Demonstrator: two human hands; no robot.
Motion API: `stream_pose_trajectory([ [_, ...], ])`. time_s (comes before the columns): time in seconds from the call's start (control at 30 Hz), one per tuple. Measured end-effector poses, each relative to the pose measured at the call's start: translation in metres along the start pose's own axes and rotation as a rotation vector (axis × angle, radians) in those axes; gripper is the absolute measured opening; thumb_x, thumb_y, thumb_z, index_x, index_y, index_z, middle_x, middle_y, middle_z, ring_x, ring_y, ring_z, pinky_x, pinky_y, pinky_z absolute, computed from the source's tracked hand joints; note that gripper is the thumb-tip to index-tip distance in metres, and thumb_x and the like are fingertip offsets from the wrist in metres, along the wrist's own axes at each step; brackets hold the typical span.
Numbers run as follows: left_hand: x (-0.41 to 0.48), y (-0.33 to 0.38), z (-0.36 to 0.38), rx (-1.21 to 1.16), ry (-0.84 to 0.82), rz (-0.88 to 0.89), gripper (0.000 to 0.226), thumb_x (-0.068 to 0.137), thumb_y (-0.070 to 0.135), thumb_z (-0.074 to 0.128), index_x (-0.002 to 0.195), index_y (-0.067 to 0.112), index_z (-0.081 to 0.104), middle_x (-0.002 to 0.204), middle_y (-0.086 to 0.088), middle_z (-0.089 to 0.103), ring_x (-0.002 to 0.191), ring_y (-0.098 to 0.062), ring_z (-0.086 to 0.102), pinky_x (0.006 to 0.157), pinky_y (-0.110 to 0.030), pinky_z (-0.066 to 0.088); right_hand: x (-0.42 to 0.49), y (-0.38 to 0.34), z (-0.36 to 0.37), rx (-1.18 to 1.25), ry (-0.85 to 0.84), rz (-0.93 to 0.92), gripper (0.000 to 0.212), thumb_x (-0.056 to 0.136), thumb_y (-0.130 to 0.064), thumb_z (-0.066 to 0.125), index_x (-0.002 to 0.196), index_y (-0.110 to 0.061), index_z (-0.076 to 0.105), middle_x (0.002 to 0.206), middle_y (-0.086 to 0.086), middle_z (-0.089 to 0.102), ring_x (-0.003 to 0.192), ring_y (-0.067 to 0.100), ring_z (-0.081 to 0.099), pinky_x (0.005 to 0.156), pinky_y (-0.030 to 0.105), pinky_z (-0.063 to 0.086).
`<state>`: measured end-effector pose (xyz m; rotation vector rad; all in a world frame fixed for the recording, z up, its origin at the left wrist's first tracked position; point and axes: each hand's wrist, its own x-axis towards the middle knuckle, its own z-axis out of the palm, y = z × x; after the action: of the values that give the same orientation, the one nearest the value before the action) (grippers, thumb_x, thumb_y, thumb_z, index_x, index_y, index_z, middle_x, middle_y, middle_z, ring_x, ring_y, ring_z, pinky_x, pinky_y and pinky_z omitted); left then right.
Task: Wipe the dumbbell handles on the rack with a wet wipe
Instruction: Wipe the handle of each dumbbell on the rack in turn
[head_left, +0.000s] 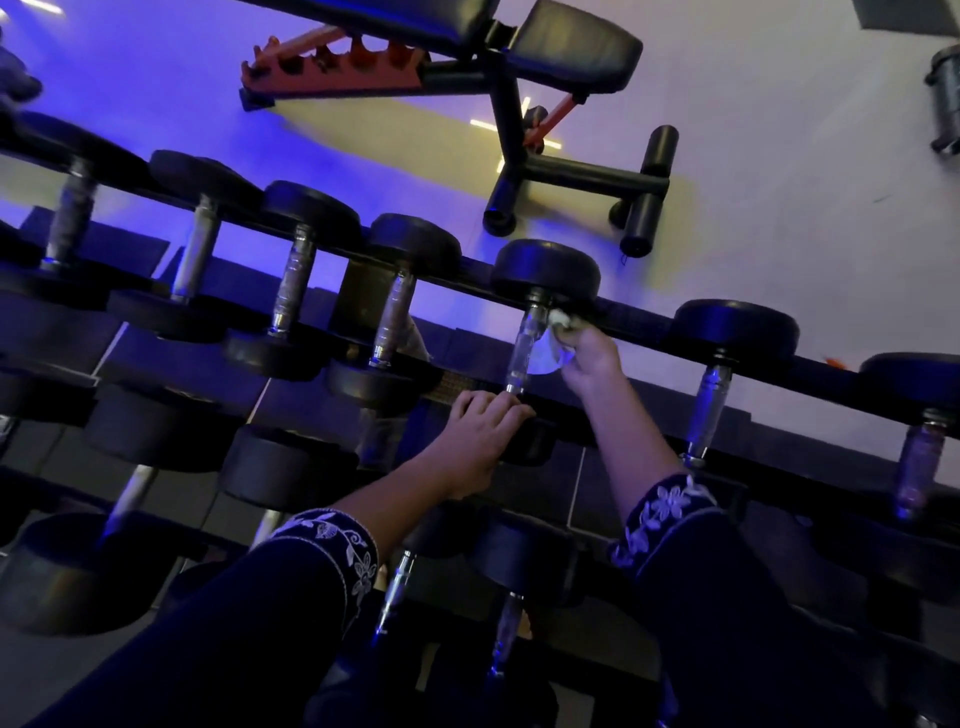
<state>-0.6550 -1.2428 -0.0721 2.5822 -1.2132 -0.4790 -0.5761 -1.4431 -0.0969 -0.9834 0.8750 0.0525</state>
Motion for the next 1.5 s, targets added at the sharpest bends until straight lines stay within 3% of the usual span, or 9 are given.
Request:
stream_pose_trajectory([
  [0.23, 0.0, 0.001, 0.0, 0.025, -0.019, -0.008, 0.083, 0.063, 0.014, 0.066, 0.141, 0.017, 0.038, 0.133, -0.006, 0.042, 0.12, -0.03, 0.041, 0.105, -0.044, 0.025, -0.026, 0.025, -0.028, -0.487, -0.276, 0.212, 0.032, 0.077, 0.022, 0.034, 0.084, -0.002, 0.055, 0.07, 0.014, 0.061, 0.061, 0.022, 0.062, 0.06, 0.028, 0.055],
  [0.47, -0.001, 0.003, -0.002, 0.019, -0.03, -0.03, 0.08, 0.073, 0.013, 0.064, 0.145, 0.02, 0.03, 0.137, -0.001, 0.035, 0.126, -0.026, 0.034, 0.112, -0.043, 0.018, 0.0, -0.004, 0.008, -0.308, -0.37, 0.208, 0.056, 0.045, 0.005, 0.052, 0.099, 0.018, 0.053, 0.075, 0.013, 0.058, 0.068, 0.021, 0.054, 0.076, 0.031, 0.045],
  [0.53, -0.001, 0.003, -0.003, 0.033, -0.036, -0.03, 0.082, 0.071, 0.012, 0.064, 0.144, 0.02, 0.03, 0.136, -0.002, 0.036, 0.125, -0.027, 0.036, 0.111, -0.043, 0.019, -0.028, -0.003, 0.007, -0.442, -0.496, 0.297, 0.027, 0.061, 0.007, 0.044, 0.079, 0.004, 0.064, 0.066, 0.011, 0.062, 0.058, 0.017, 0.06, 0.065, 0.025, 0.051],
  [0.67, 0.0, 0.006, 0.001, 0.037, -0.03, -0.029, 0.083, 0.07, 0.01, 0.065, 0.145, 0.019, 0.029, 0.136, -0.003, 0.036, 0.125, -0.027, 0.036, 0.112, -0.045, 0.019, -0.002, 0.001, -0.01, -0.547, -0.376, 0.284, 0.035, 0.076, 0.013, 0.034, 0.102, 0.008, 0.056, 0.083, 0.01, 0.067, 0.078, 0.022, 0.064, 0.088, 0.036, 0.054],
  [0.77, 0.002, 0.008, 0.0, 0.043, -0.033, -0.039, 0.087, 0.07, 0.011, 0.069, 0.146, 0.018, 0.028, 0.138, -0.003, 0.035, 0.127, -0.026, 0.033, 0.113, -0.045, 0.015, 0.033, -0.001, -0.003, -0.439, -0.311, 0.234, 0.024, 0.081, 0.01, 0.035, 0.084, -0.008, 0.051, 0.077, 0.007, 0.061, 0.074, 0.018, 0.053, 0.069, 0.026, 0.049],
  [1.0, 0.002, 0.009, -0.002, 0.069, -0.046, -0.03, 0.09, 0.067, 0.011, 0.068, 0.145, 0.018, 0.025, 0.137, -0.003, 0.034, 0.124, -0.027, 0.034, 0.112, -0.046, 0.018, -0.017, 0.008, -0.023, -0.662, -0.41, 0.268, 0.045, 0.075, 0.024, 0.032, 0.113, 0.012, 0.053, 0.088, 0.017, 0.065, 0.079, 0.027, 0.062, 0.071, 0.03, 0.055],
  [1.1, 0.002, 0.01, -0.002, 0.075, -0.038, -0.03, 0.089, 0.065, 0.009, 0.067, 0.144, 0.018, 0.026, 0.135, -0.003, 0.035, 0.122, -0.027, 0.035, 0.111, -0.044, 0.018, -0.036, -0.004, -0.018, -0.567, -0.207, 0.058, 0.028, 0.078, 0.022, 0.05, 0.094, 0.005, 0.064, 0.062, -0.001, 0.069, 0.059, 0.012, 0.064, 0.058, 0.024, 0.053],
  [1.27, 0.003, 0.013, -0.005, 0.086, -0.061, -0.058, 0.088, 0.069, 0.01, 0.064, 0.147, 0.016, 0.025, 0.141, -0.004, 0.031, 0.127, -0.027, 0.033, 0.112, -0.044, 0.015, -0.076, 0.013, 0.002, -0.821, 0.099, -0.469, 0.029, 0.067, -0.004, 0.081, 0.094, -0.001, 0.074, 0.08, 0.001, 0.068, 0.071, 0.008, 0.06, 0.062, 0.003, 0.042],
  [1.5, 0.003, 0.017, -0.009, 0.116, -0.059, -0.069, 0.088, 0.068, 0.015, 0.065, 0.147, 0.014, 0.028, 0.138, -0.006, 0.035, 0.126, -0.029, 0.035, 0.109, -0.042, 0.021, -0.054, 0.002, 0.045, -1.01, 0.181, -0.718, 0.012, 0.076, -0.008, 0.068, 0.085, -0.01, 0.074, 0.086, 0.013, 0.069, 0.081, 0.026, 0.062, 0.069, 0.025, 0.041],
])
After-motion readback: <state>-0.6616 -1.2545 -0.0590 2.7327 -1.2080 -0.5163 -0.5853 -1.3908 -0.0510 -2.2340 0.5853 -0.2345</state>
